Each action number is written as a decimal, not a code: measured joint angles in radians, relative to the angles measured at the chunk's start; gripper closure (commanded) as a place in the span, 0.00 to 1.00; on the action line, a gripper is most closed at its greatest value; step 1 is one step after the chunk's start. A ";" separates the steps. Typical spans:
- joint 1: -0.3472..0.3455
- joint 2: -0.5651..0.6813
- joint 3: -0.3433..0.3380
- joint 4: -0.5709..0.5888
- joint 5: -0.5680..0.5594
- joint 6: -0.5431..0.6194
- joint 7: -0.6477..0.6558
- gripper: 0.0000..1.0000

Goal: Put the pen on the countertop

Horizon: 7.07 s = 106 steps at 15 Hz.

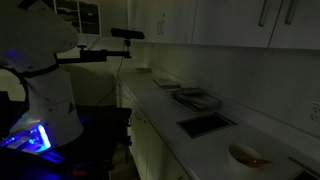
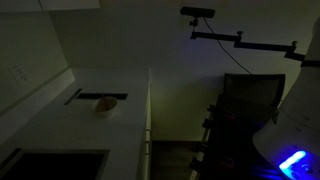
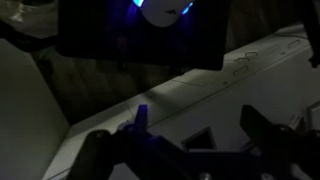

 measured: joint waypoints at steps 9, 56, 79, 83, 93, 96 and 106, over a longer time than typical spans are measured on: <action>-0.002 0.087 0.044 -0.002 0.055 0.155 0.079 0.00; 0.034 0.954 0.287 0.105 0.249 0.989 0.592 0.00; 0.128 1.496 0.213 0.585 0.090 1.158 0.847 0.00; 0.128 1.502 0.213 0.585 0.090 1.161 0.847 0.00; 0.107 1.594 0.212 0.679 0.090 1.168 0.847 0.34; 0.107 1.627 0.212 0.718 0.090 1.168 0.847 0.33; 0.106 1.726 0.211 0.833 0.090 1.169 0.847 1.00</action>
